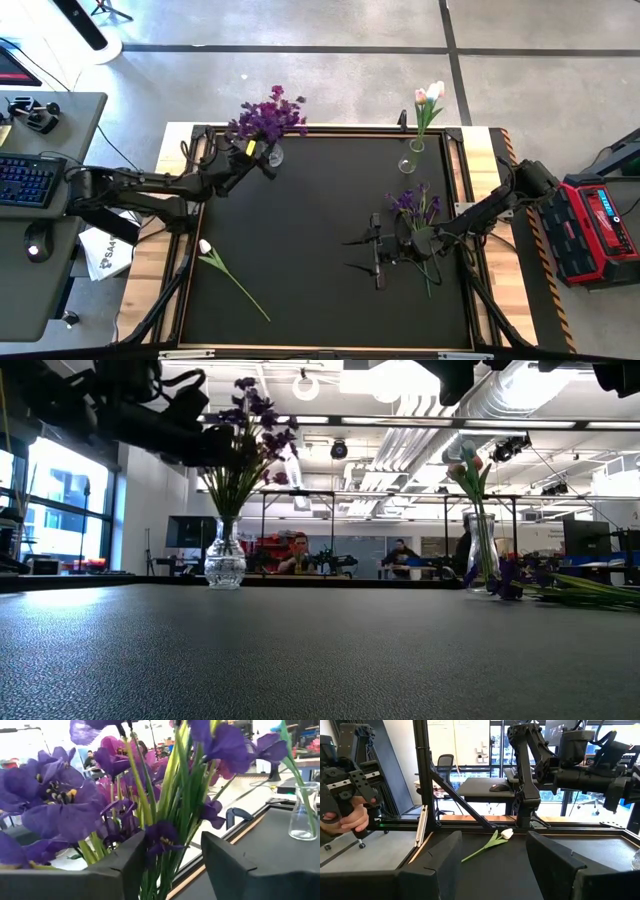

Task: Sort flowers into vase by color
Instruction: Put the left violet flowers into the left transparent vase

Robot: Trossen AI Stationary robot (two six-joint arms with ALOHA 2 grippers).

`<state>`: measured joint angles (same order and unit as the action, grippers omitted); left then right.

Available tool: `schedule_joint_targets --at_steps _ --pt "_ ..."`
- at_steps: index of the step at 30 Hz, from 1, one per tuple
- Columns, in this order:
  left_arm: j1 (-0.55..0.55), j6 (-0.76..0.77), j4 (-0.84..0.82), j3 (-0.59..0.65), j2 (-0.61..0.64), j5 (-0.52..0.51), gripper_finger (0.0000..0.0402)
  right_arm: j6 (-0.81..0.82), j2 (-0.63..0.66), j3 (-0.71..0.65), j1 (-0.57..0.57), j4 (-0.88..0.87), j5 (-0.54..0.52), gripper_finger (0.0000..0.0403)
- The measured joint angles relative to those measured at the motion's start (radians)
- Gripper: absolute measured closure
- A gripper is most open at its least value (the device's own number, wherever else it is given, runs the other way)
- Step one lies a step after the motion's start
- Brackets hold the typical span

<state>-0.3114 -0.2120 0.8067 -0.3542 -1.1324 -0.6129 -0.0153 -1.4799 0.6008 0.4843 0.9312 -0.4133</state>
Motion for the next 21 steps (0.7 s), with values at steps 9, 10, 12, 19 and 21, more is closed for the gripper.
schedule_joint_targets --at_steps 9,10,12,19,21 --pt "-0.047 0.078 0.002 -0.008 -0.011 0.001 0.0319 0.016 0.0 0.0 0.0 -0.007 0.0 0.0199" --pt "-0.051 0.079 0.002 -0.008 -0.011 0.003 0.033 0.016 0.0 0.0 0.0 -0.007 0.0 0.0199" --pt "-0.061 0.082 0.0 -0.008 -0.011 0.028 0.0351 0.016 0.0 0.0 0.0 -0.007 0.0 0.0199" --pt "-0.096 0.169 -0.018 -0.008 -0.011 0.061 0.0395 0.016 0.0 0.0 0.001 -0.007 0.0 0.0199" --pt "-0.105 0.203 -0.036 -0.008 -0.011 0.061 0.0396 0.016 0.0 0.0 0.001 -0.007 0.0 0.0199"
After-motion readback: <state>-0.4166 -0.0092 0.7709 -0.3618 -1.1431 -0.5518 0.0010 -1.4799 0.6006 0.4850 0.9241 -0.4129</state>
